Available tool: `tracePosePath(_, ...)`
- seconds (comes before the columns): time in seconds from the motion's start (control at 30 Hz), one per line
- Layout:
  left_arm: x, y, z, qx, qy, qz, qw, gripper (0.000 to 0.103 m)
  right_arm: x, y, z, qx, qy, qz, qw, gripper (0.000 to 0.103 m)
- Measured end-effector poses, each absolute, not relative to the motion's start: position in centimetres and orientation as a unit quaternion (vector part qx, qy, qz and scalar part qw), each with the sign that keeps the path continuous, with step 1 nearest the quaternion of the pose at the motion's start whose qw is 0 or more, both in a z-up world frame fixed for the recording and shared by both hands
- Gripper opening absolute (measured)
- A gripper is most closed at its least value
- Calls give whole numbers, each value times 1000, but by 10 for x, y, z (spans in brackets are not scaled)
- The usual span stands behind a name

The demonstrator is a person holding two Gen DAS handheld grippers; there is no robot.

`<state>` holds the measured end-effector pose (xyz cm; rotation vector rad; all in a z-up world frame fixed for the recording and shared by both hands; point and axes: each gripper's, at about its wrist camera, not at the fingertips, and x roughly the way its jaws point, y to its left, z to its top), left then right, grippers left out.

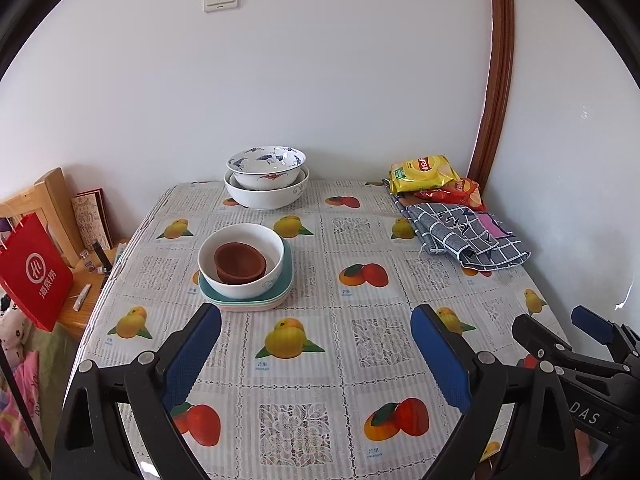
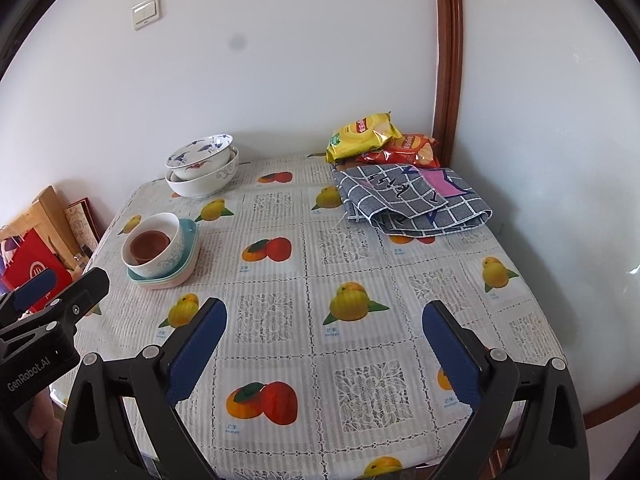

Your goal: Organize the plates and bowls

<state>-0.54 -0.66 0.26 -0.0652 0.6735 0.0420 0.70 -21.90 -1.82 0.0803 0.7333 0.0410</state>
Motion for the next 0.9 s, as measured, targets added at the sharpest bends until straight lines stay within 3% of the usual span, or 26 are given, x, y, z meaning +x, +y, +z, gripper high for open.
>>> tracePosePath(0.9,-12,-17,2,-12,336,18,942,98,-6,-223,-11,39,350,21,936,97)
